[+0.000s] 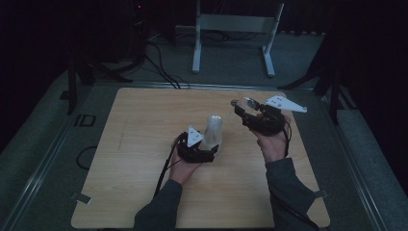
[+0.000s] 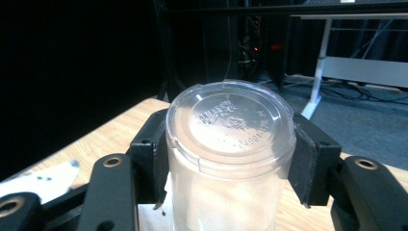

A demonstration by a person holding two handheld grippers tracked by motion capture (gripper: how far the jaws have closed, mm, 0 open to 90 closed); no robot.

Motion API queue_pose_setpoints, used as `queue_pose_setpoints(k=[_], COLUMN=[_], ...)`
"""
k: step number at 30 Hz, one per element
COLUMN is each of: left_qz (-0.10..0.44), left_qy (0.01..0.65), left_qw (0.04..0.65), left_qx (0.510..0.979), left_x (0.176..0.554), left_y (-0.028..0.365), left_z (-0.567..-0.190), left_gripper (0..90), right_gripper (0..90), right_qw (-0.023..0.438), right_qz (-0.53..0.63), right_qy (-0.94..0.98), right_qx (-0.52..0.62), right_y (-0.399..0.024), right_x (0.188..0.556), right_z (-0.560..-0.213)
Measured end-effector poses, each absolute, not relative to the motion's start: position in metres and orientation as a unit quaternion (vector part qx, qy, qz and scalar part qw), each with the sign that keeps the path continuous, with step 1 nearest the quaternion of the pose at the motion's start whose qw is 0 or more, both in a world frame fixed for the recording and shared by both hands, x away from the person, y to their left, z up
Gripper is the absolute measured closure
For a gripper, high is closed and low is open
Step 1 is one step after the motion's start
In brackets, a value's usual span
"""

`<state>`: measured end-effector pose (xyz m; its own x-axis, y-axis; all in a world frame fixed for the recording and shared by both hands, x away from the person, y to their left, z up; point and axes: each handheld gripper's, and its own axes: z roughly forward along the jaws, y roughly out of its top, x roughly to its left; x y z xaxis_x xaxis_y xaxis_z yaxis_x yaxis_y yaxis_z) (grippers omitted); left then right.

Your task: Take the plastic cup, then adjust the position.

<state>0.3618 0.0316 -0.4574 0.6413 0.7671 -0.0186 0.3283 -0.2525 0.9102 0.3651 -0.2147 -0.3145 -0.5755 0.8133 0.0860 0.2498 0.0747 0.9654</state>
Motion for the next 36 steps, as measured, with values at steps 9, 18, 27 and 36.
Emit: queue_pose_setpoints(k=[9, 18, 27, 36], left_qz=[0.217, 0.218, 0.221, 0.227], left_qy=[0.362, 0.363, 0.354, 0.334], left_qw=[0.496, 0.505, 0.505, 0.513], left_qx=[0.759, 0.753, 0.756, 0.757], left_x=[0.356, 0.349, 0.339, 0.329], left_y=[0.039, 0.044, 0.048, 0.048], left_z=[-0.46, -0.462, -0.461, -0.453], left_gripper=[13.3, 15.0, 15.1, 19.4], right_gripper=[40.8, 40.7, 40.7, 40.9], right_qw=[0.255, 0.257, 0.253, 0.248], right_qz=[0.549, 0.54, 0.54, 0.536], right_qy=[0.687, 0.686, 0.677, 0.678], right_qx=[0.402, 0.413, 0.432, 0.438], right_y=[-0.23, -0.244, -0.26, -0.264], right_x=[0.364, 0.358, 0.355, 0.352], right_z=[-0.325, -0.336, -0.345, -0.354])
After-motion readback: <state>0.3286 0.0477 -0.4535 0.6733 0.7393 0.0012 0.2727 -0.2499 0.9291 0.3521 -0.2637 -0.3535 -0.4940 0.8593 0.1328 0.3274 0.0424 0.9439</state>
